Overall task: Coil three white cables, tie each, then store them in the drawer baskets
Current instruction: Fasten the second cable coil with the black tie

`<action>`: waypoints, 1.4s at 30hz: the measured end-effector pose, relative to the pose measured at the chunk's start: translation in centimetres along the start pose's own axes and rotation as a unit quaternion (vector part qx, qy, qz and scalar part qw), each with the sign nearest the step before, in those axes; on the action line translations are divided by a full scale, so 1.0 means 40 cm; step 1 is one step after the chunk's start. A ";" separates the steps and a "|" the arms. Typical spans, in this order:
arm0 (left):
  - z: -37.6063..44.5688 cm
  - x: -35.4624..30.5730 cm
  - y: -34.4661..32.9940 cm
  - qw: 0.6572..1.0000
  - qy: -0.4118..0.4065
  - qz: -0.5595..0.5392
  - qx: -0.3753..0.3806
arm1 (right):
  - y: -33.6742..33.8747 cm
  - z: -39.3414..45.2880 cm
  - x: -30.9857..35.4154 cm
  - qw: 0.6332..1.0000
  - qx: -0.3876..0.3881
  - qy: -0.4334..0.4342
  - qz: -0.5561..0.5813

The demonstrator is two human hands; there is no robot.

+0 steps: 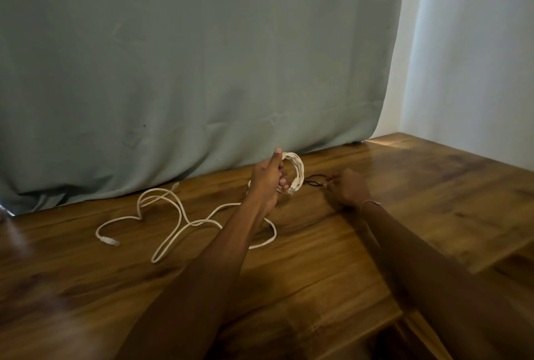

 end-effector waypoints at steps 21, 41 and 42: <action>-0.028 -0.075 0.172 0.999 -0.007 0.034 -0.039 | -0.087 0.102 0.021 0.996 -0.009 0.048 -0.079; -0.060 -0.101 0.195 0.998 -0.009 0.037 -0.045 | -0.038 0.065 0.018 0.994 -0.106 0.029 -0.008; -0.060 -0.103 0.196 0.998 -0.010 0.035 -0.046 | -0.032 0.064 0.018 0.992 -0.121 0.032 0.008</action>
Point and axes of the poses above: each hand's wrist, its own z-axis towards the middle knuckle, its own y-axis out of the back of the hand, x = y × z, the point moved 5 cm from there along z, towards the middle knuckle, and after that the axes turned 10 degrees about x, right-handed, at the moved point
